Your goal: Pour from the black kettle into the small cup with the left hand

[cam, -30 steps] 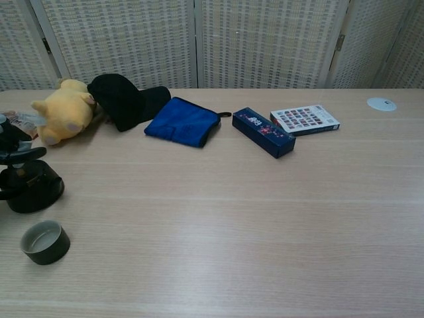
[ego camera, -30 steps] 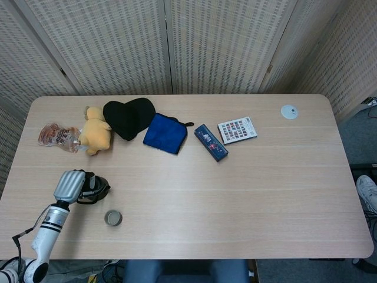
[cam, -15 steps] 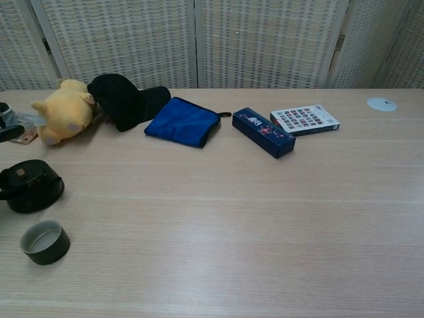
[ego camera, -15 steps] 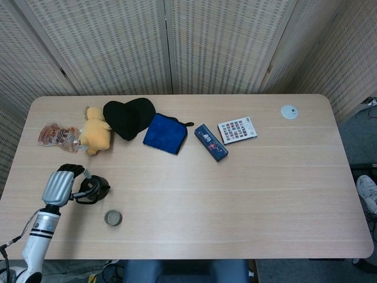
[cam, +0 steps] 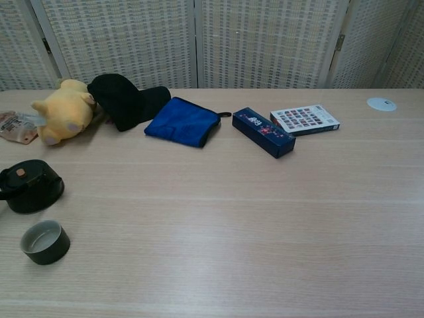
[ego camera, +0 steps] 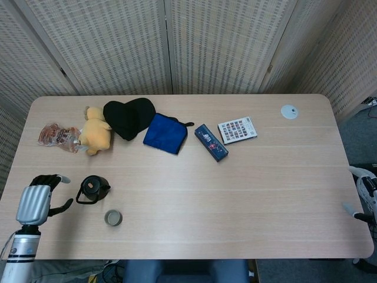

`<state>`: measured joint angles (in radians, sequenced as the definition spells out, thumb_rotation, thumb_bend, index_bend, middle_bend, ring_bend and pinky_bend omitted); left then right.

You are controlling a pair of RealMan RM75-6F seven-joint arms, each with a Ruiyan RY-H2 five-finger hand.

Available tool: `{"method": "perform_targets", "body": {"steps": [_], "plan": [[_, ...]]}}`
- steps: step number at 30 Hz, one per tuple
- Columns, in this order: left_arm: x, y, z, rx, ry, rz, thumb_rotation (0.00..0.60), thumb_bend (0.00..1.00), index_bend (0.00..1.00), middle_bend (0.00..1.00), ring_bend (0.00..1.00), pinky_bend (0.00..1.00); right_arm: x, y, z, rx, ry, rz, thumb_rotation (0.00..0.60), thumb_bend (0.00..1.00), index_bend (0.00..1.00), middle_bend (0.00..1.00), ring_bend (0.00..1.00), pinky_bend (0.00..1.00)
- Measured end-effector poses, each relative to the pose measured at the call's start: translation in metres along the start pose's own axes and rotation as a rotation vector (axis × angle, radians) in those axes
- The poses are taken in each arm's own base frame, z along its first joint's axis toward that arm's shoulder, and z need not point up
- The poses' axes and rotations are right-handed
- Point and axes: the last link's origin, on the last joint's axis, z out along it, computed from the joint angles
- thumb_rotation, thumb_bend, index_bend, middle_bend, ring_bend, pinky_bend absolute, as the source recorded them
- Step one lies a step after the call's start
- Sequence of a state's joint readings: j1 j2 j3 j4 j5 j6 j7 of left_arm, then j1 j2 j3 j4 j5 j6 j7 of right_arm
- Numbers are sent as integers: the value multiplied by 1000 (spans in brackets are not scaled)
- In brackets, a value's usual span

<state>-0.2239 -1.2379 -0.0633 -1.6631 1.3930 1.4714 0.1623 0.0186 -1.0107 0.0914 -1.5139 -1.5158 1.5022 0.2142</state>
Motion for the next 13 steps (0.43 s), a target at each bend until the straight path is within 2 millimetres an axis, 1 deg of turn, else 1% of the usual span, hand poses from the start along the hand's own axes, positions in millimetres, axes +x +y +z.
{"method": "perform_targets", "body": {"steps": [4, 8, 10, 13], "plan": [[5, 1, -13, -3, 23, 6, 600, 223, 390, 376, 310, 228, -5, -5, -1, 25, -2, 11, 600, 141, 302, 318, 120, 42], [6, 3, -26, -4, 12, 8, 600, 223, 390, 376, 311, 228, -7, -8, -4, 38, -1, 19, 600, 144, 329, 334, 125, 77], [6, 4, -29, -2, 8, 14, 600, 223, 392, 376, 311, 228, -7, -9, -5, 45, -3, 23, 600, 144, 334, 334, 132, 101], [6, 5, -34, -3, 1, 17, 600, 223, 395, 376, 310, 228, -7, -10, -5, 53, 1, 28, 600, 145, 337, 335, 139, 109]]}}
